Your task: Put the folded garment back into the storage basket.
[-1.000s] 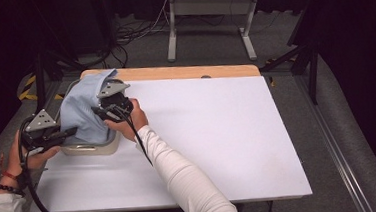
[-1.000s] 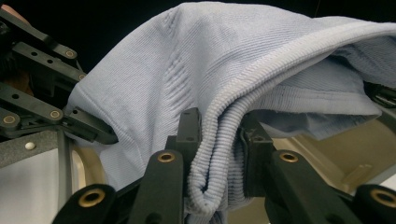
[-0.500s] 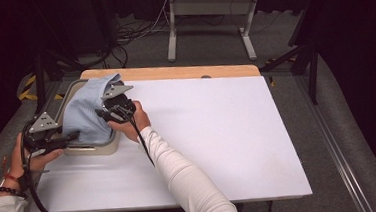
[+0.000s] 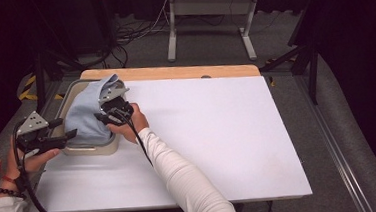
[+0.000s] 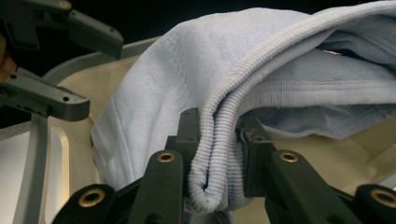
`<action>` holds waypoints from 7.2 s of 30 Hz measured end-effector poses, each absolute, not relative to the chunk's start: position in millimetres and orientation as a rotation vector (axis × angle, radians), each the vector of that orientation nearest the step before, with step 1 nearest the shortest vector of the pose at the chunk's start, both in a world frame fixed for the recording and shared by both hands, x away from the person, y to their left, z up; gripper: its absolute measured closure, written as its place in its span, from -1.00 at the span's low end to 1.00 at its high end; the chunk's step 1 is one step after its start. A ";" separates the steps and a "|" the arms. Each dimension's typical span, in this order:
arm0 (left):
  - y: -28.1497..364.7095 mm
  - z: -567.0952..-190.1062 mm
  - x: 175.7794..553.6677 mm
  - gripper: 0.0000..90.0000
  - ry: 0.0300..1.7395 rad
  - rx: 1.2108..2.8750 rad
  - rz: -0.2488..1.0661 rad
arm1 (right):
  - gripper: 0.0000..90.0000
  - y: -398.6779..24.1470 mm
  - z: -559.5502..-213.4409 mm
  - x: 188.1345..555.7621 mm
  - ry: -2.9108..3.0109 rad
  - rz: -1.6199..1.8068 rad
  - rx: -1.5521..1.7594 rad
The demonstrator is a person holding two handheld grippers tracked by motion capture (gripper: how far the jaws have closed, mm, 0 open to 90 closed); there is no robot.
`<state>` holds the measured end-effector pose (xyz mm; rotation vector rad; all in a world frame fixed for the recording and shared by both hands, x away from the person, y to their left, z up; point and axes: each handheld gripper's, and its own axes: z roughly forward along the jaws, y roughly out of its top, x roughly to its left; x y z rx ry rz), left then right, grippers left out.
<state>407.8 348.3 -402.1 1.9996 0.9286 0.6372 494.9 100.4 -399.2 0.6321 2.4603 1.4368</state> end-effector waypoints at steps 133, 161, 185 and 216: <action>241.9 -392.6 550.6 0.94 0.989 2.405 0.647 | 0.50 -57.5 -376.5 456.8 2.343 1.372 0.544; 252.2 -374.1 517.0 0.63 0.914 2.131 0.727 | 0.41 -173.5 -391.6 409.0 2.178 1.310 0.713; 255.5 -360.0 472.4 0.25 0.790 1.978 0.812 | 0.16 -193.5 -384.9 391.4 2.087 1.288 0.708; 258.0 -406.0 511.3 0.99 1.019 2.462 0.687 | -0.07 -200.5 -396.3 378.3 2.147 1.243 0.705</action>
